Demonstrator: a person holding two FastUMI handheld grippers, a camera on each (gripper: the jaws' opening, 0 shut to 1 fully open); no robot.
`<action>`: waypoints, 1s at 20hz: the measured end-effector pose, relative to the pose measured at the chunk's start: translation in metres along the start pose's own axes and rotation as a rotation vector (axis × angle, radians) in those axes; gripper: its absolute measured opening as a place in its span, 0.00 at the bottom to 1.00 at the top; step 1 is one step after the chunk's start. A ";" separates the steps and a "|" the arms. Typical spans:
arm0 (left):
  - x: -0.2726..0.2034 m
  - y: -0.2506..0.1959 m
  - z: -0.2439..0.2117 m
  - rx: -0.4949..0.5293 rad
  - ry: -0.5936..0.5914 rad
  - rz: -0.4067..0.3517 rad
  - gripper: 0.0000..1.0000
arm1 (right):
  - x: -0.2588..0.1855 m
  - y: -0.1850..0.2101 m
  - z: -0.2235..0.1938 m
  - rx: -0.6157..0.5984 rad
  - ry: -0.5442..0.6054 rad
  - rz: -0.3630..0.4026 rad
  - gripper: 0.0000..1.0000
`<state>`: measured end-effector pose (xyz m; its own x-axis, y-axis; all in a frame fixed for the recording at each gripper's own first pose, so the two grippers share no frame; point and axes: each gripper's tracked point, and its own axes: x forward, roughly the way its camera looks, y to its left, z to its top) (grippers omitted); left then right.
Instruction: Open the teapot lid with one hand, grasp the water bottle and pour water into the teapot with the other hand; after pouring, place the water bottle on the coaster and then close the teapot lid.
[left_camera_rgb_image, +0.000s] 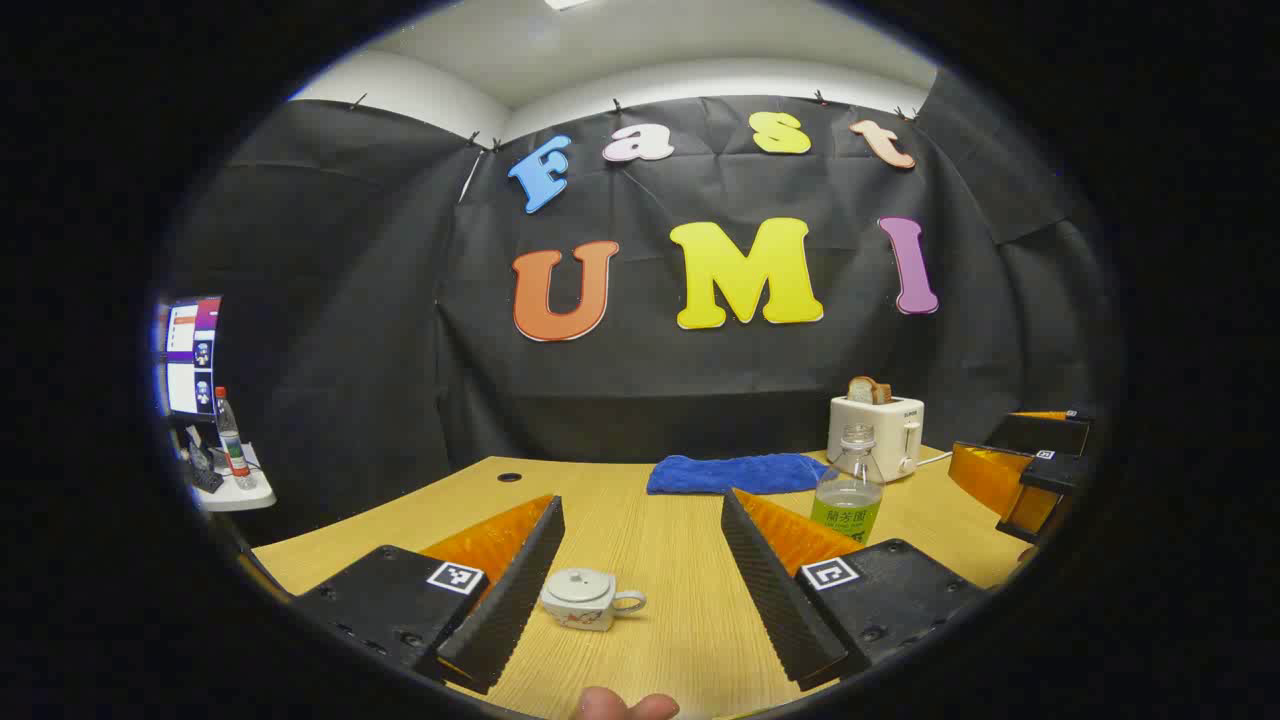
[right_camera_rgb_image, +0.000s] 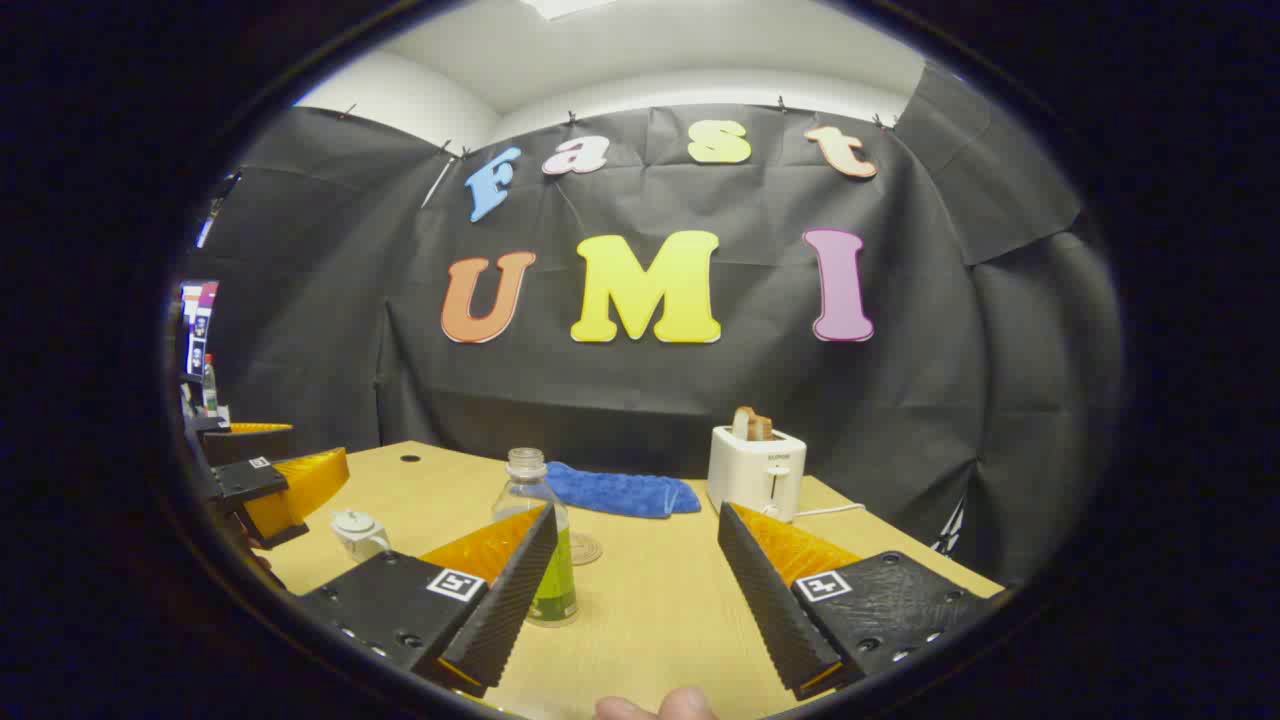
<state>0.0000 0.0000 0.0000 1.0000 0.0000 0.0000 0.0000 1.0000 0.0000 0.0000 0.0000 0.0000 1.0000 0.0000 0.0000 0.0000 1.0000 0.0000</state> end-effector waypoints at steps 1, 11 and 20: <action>0.001 0.000 0.000 -0.002 0.002 -0.001 0.99 | 0.000 0.000 -0.002 0.003 0.001 -0.004 0.97; -0.003 0.000 0.002 0.000 -0.002 -0.003 0.99 | -0.001 0.018 -0.010 -0.001 0.024 0.027 0.96; -0.002 0.008 -0.001 0.002 0.007 0.007 0.99 | 0.004 0.042 -0.030 -0.010 0.071 0.071 0.97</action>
<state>-0.0016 0.0077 -0.0006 1.0000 0.0069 -0.0065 -0.0069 1.0000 0.0018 0.0044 0.0421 -0.0297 0.9950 0.0704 -0.0711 -0.0711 0.9974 -0.0073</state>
